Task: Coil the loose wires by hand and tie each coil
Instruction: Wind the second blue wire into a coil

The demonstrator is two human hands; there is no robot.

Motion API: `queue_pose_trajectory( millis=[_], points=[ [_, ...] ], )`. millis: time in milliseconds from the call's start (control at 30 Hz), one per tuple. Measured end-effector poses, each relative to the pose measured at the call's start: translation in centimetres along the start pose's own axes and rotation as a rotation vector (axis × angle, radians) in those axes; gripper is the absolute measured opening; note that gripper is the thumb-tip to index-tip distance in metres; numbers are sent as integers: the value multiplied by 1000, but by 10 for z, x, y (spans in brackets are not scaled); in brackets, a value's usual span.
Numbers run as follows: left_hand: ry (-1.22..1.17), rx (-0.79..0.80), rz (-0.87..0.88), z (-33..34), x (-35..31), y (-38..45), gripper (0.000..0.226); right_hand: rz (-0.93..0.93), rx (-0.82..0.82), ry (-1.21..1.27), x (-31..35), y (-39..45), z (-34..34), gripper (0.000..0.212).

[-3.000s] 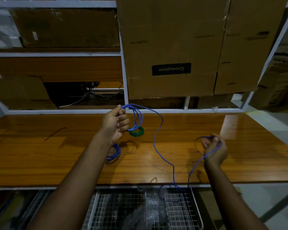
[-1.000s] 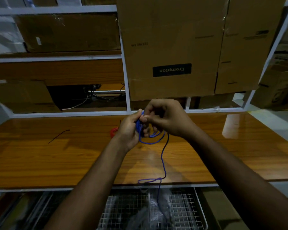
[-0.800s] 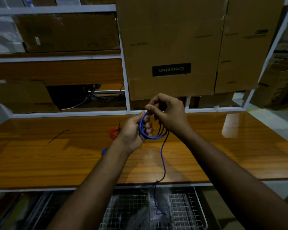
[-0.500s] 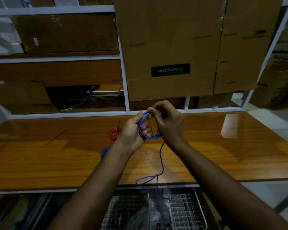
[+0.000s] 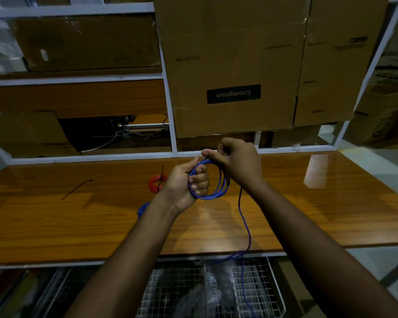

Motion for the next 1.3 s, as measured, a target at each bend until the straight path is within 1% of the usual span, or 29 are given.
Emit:
queue_pose_trajectory(
  millis=[100,133,167,233,300,333,400,433,467,500,567,600,633,667,700,767,833,900,933,1000,1033,1100,1200,1267,1300],
  points=[
    [-7,-36,20,-5,-2,1,43,258,452,351,-27,2,27,46],
    [-23,-34,15,-6,-3,2,42,342,573,464,-38,-1,34,45],
    [-49,-25,6,-6,-3,2,40,413,660,542,-49,-4,37,43],
    [-111,-7,3,-8,-7,2,34,504,796,651,-72,-10,42,34],
    [-143,-6,22,-12,-14,4,28,551,934,773,-90,-19,48,18],
    [-146,-5,36,-14,-17,4,26,567,1003,836,-96,-24,50,16],
    [-144,-4,64,-14,-24,6,25,620,1099,899,-109,-37,54,28],
    [-145,-6,77,-13,-26,7,25,643,1115,869,-115,-44,56,30],
    [-154,-12,90,-14,-29,8,27,662,1098,780,-122,-50,60,29],
    [-173,-20,102,-14,-31,10,29,659,1046,627,-129,-54,63,26],
    [-218,-33,123,-16,-37,16,35,612,869,247,-138,-58,62,23],
    [-225,-41,130,-17,-40,19,36,578,793,105,-138,-60,60,22],
    [-222,-51,134,-18,-42,21,36,544,753,32,-132,-64,59,19],
    [-216,-65,139,-20,-43,22,36,509,738,13,-123,-68,59,18],
    [-213,-82,146,-21,-43,24,36,477,718,16,-113,-71,59,22],
    [-218,-118,167,-25,-45,25,37,459,601,59,-99,-74,54,40],
    [-239,-148,199,-29,-49,27,37,481,444,256,-94,-73,45,47],
    [-279,-187,234,-36,-57,26,38,452,318,493,-96,-73,32,41],
    [-292,-210,253,-41,-61,25,40,426,279,590,-99,-74,27,32],
    [-296,-238,277,-48,-66,21,40,384,283,698,-113,-79,24,15],
    [-296,-241,280,-50,-67,19,39,380,307,706,-121,-83,27,16],
    [-289,-234,271,-51,-65,17,39,395,339,637,-135,-91,35,24],
    [-277,-222,260,-48,-61,16,40,425,311,472,-139,-97,44,33],
    [-249,-216,260,-44,-58,17,39,484,292,369,-133,-101,50,31],
    [-229,-213,256,-42,-56,17,39,529,310,310,-130,-103,55,25]
  ],
)
Point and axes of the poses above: each hand's wrist, its own y-axis towards the middle knuckle, its own z-axis out of the palm, x = y × z, the point moved 9 cm from there along y, towards the middle knuckle, and after that the axes turned 15 degrees about z, right-handed, at the moved point
